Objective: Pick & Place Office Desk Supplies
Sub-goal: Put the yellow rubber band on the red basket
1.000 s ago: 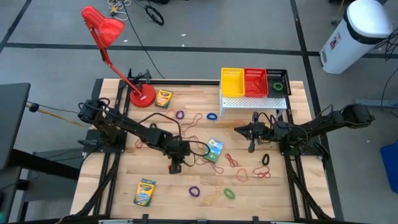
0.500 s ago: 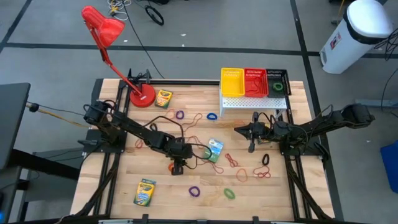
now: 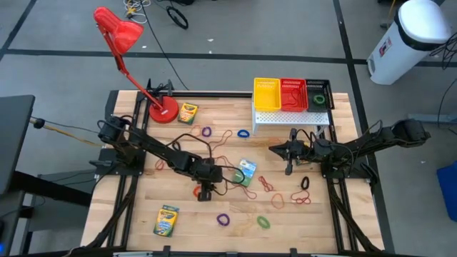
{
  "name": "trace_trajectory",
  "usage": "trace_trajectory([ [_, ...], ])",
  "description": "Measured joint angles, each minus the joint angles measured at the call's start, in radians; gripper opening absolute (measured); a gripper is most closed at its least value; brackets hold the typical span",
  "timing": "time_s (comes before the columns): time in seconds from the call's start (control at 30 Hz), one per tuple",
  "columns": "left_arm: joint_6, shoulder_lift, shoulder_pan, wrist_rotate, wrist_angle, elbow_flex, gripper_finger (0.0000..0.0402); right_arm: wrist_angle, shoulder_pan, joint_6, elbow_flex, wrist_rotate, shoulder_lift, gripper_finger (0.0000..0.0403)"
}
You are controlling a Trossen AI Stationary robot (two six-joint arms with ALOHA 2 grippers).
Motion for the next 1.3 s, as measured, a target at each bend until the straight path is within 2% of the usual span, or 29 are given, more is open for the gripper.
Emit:
trace_trajectory([
  [0.23,0.0,0.023,-0.001,0.025,0.012,0.001,0.0123,-0.002,0.0,0.0,0.0,0.0,0.001,0.0013],
  [0.37,0.019,0.024,-0.007,0.003,0.005,0.004,0.0112,-0.004,0.0,0.0,0.0,0.002,0.001,0.0013],
  [0.5,0.022,0.026,-0.006,0.003,-0.071,0.035,0.008,-0.005,0.0,-0.001,0.0,0.002,0.001,0.0013],
  [0.6,0.025,0.022,-0.004,0.002,-0.17,0.075,0.0036,-0.005,0.0,0.0,0.0,0.002,0.001,0.0013],
  [0.67,0.025,0.008,0.003,-0.014,-0.215,0.097,0.0011,-0.005,0.0,0.0,0.0,0.002,0.001,0.0013],
  [0.9,0.014,-0.105,0.023,-0.129,-0.225,0.101,0.0005,-0.006,0.0,0.0,0.0,0.003,0.001,0.0013],
  [1.1,-0.004,-0.184,0.03,-0.204,-0.157,0.102,0.0005,-0.006,0.0,0.019,0.0,0.001,0.001,0.0013],
  [1.3,-0.038,-0.2,0.045,-0.235,0.051,0.102,0.0005,-0.004,0.0,0.074,0.0,-0.077,0.001,0.0014],
])
